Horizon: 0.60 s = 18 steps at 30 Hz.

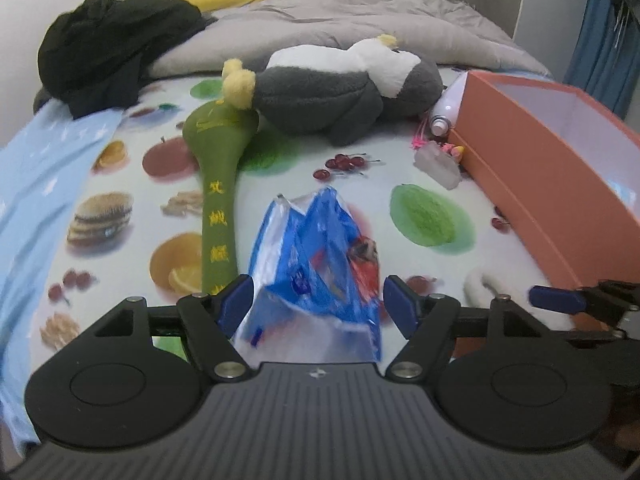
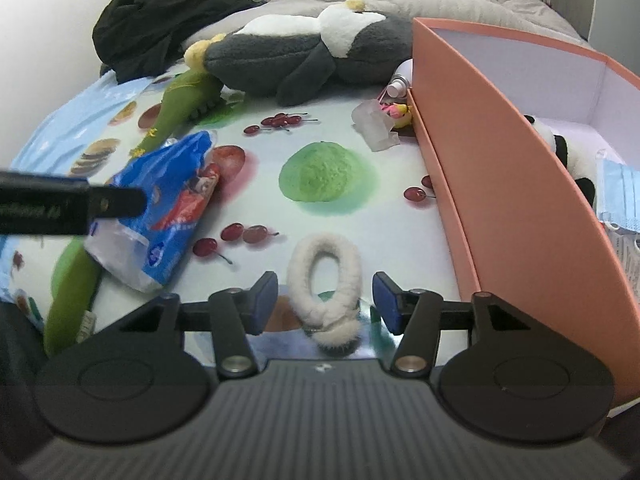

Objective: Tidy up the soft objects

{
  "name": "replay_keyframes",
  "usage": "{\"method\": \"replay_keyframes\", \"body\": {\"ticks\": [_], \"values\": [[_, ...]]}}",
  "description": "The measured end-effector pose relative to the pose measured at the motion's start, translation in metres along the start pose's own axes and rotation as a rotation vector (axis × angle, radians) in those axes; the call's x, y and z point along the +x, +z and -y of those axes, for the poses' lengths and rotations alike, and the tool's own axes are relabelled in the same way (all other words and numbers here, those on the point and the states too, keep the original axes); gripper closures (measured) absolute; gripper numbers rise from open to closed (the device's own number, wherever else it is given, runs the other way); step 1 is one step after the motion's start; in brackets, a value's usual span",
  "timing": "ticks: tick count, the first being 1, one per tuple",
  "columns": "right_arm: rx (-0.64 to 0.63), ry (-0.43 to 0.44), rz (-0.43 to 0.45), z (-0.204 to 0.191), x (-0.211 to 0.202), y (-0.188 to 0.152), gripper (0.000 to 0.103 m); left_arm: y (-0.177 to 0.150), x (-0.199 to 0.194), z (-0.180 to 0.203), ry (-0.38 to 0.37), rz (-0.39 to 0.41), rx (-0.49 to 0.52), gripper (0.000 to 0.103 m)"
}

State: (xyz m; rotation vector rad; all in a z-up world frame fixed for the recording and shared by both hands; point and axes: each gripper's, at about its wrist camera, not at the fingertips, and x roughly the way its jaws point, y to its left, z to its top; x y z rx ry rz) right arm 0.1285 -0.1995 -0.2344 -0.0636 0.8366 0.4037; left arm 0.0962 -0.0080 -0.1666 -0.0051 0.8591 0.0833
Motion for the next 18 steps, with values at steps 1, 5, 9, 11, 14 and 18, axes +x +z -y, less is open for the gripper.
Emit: {"method": "replay_keyframes", "body": {"ticks": [1,5,9,11,14,18], "values": [[-0.002,0.0,0.004,0.0,0.0,-0.001,0.048,0.002,0.003,0.001,0.001,0.003,0.014,0.027],[-0.045,-0.005,-0.007,-0.005,0.005,-0.003,0.048,0.005,0.018,0.002,0.005,-0.021,0.025,0.027],[-0.059,0.019,-0.029,-0.008,0.01,-0.006,0.049,0.005,0.027,0.003,0.019,-0.015,0.043,0.027],[-0.059,0.033,-0.036,-0.009,0.012,-0.007,0.052,0.005,0.03,0.004,0.021,-0.016,0.053,0.027],[-0.068,0.012,-0.033,-0.011,0.012,-0.007,0.062,0.005,0.034,0.005,0.036,-0.017,0.073,0.027],[-0.071,-0.009,-0.036,-0.009,0.012,-0.006,0.08,0.004,0.038,0.006,0.042,-0.024,0.075,0.03]]}}
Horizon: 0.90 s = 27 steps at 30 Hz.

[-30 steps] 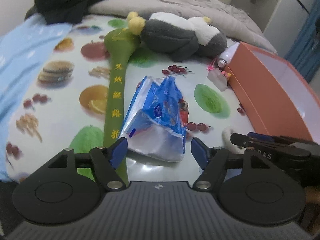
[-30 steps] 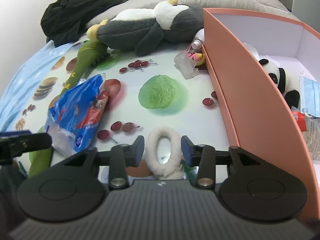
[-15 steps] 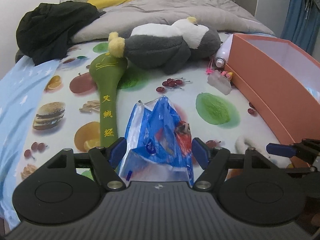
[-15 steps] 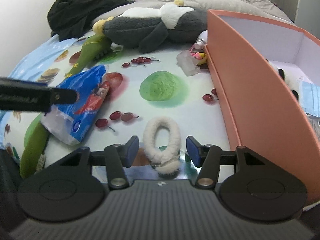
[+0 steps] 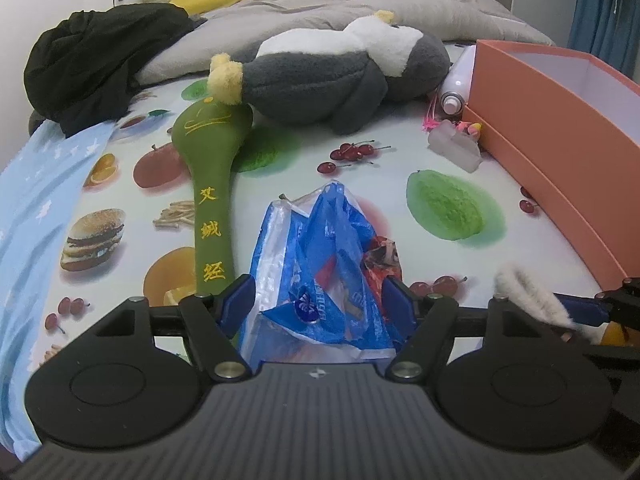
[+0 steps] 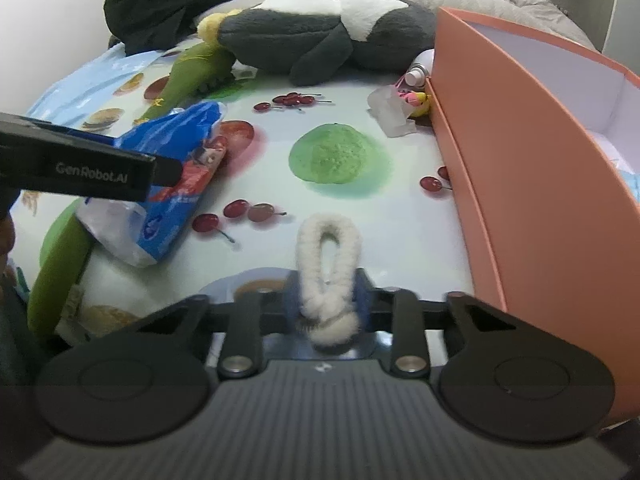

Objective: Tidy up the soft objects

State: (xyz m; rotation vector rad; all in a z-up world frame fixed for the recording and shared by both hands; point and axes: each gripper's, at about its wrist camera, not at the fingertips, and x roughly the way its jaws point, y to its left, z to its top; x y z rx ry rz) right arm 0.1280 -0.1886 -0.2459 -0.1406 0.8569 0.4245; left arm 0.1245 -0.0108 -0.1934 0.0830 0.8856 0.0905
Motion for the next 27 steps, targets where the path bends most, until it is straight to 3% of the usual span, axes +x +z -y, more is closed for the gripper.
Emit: {"method": "replay_keyframes", "body": {"ticks": [7,16,22,27], "values": [[0.016,-0.016,0.0,0.004,-0.002,0.001,0.082,-0.006,0.005,0.006,0.014,-0.007,0.032,0.052],[0.054,-0.03,0.012,0.01,-0.01,0.003,0.083,-0.011,0.001,0.012,-0.008,-0.008,0.0,0.085],[0.068,-0.028,0.034,0.014,-0.023,0.01,0.084,-0.007,-0.017,0.007,-0.038,0.016,-0.08,0.092],[0.073,-0.028,0.066,0.017,-0.041,0.02,0.084,0.001,-0.042,0.003,-0.081,0.046,-0.148,0.093]]}}
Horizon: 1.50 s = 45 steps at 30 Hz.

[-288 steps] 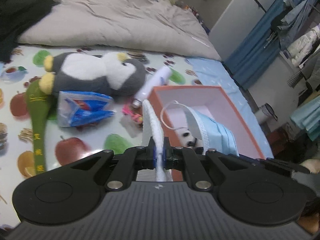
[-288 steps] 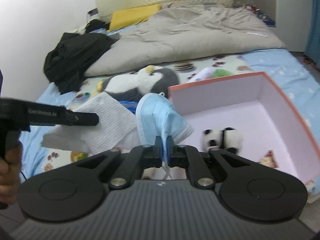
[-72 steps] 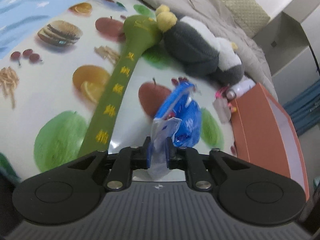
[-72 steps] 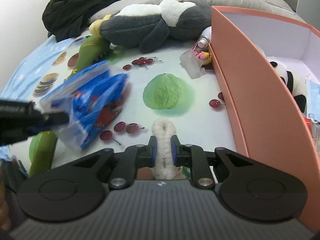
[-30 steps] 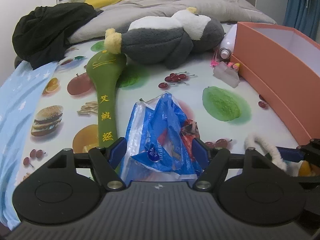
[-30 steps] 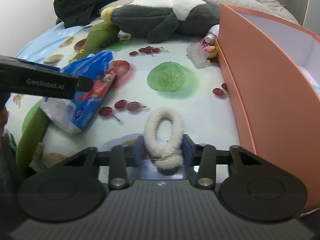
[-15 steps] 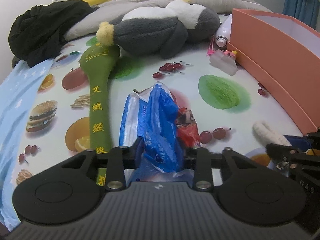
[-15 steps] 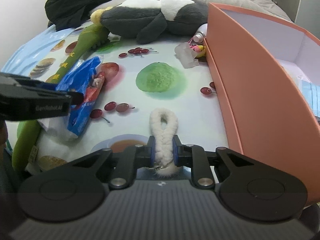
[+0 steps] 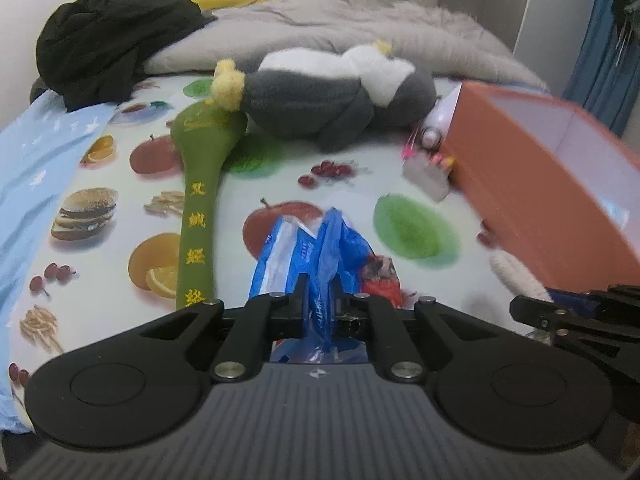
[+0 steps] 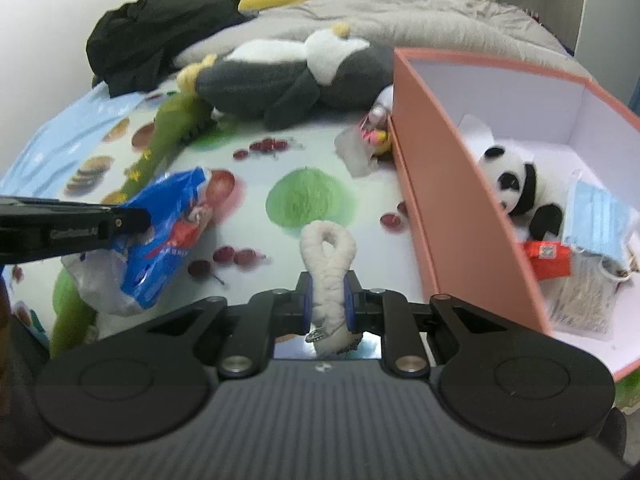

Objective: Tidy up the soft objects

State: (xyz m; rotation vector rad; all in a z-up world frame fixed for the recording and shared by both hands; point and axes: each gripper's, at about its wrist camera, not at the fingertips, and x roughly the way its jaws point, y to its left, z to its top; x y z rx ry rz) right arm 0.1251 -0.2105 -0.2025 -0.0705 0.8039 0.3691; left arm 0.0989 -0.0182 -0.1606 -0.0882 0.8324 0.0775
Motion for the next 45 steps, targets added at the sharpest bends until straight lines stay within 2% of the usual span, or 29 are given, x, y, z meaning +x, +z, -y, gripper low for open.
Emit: {"method": "replay_keyframes", "body": {"ticks": [7,21,29,34,37,45], "values": [[0.021,0.006,0.041,0.007,-0.036,0.013,0.084,0.013,-0.035,0.009,-0.065,0.034,-0.052,0.094],[0.063,-0.025,0.113,0.026,-0.104,0.043,0.084,0.054,-0.098,0.041,-0.176,0.1,-0.067,0.094],[0.14,-0.099,0.133,0.054,-0.135,0.04,0.084,0.06,-0.115,0.079,-0.302,0.088,-0.022,0.094],[0.182,-0.16,0.147,0.074,-0.153,0.031,0.084,0.058,-0.116,0.111,-0.383,0.09,0.021,0.094],[0.212,-0.191,0.133,0.087,-0.155,0.024,0.084,0.057,-0.108,0.129,-0.425,0.066,0.038,0.094],[0.284,-0.22,0.106,0.122,-0.145,0.022,0.084,0.07,-0.076,0.176,-0.471,0.008,0.112,0.093]]}}
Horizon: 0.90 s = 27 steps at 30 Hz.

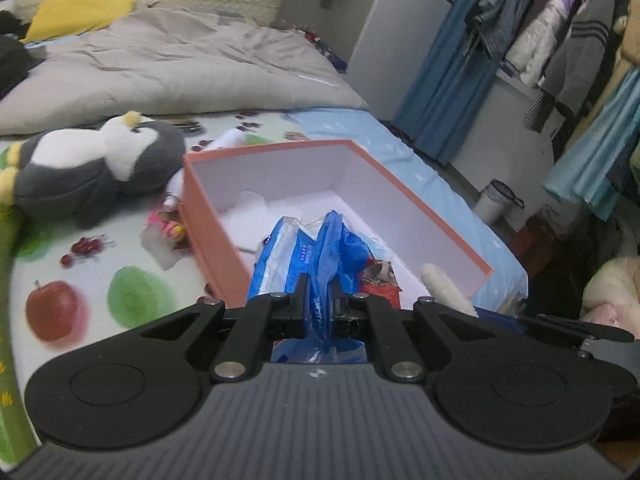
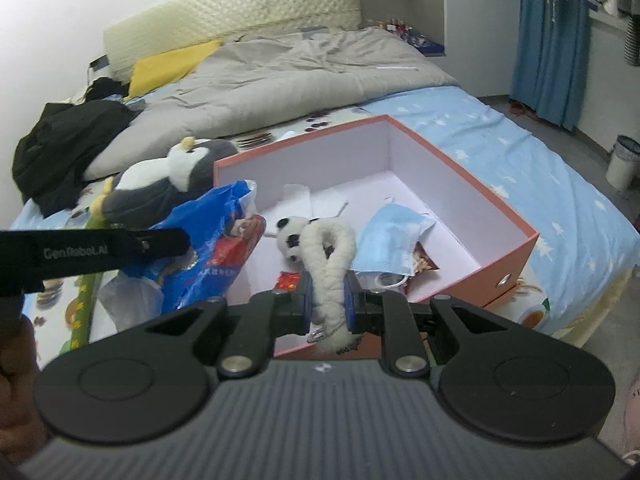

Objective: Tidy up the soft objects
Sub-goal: 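Carry the blue bag and scrunchie over the pink box with both grippers, then open both grippers to drop the blue bag and scrunchie into the box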

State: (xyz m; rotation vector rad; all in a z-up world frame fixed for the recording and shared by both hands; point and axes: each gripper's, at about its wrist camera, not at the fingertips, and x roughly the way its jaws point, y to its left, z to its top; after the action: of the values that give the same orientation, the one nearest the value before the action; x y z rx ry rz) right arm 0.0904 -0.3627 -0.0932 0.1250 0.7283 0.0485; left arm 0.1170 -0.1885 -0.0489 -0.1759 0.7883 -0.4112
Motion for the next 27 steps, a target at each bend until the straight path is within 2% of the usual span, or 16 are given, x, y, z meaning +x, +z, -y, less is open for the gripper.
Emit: {"method": "replay_keyframes", "body": {"ticks": [11,17,25,26,27], "values": [[0.041,-0.019,-0.043,0.042,0.063,0.037,0.083,0.053,0.099,0.008,-0.019,-0.079,0.053,0.093],[0.077,-0.026,-0.079,0.061,0.104,0.051,0.083,0.069,0.153,0.005,-0.021,-0.14,0.068,0.093],[0.104,-0.03,-0.122,0.071,0.142,0.057,0.082,0.078,0.193,-0.006,0.002,-0.188,0.083,0.092],[0.109,-0.025,-0.125,0.072,0.144,0.057,0.079,0.079,0.195,-0.007,0.006,-0.193,0.088,0.091],[0.114,-0.021,-0.129,0.074,0.146,0.058,0.078,0.079,0.198,-0.007,0.018,-0.201,0.092,0.078]]}}
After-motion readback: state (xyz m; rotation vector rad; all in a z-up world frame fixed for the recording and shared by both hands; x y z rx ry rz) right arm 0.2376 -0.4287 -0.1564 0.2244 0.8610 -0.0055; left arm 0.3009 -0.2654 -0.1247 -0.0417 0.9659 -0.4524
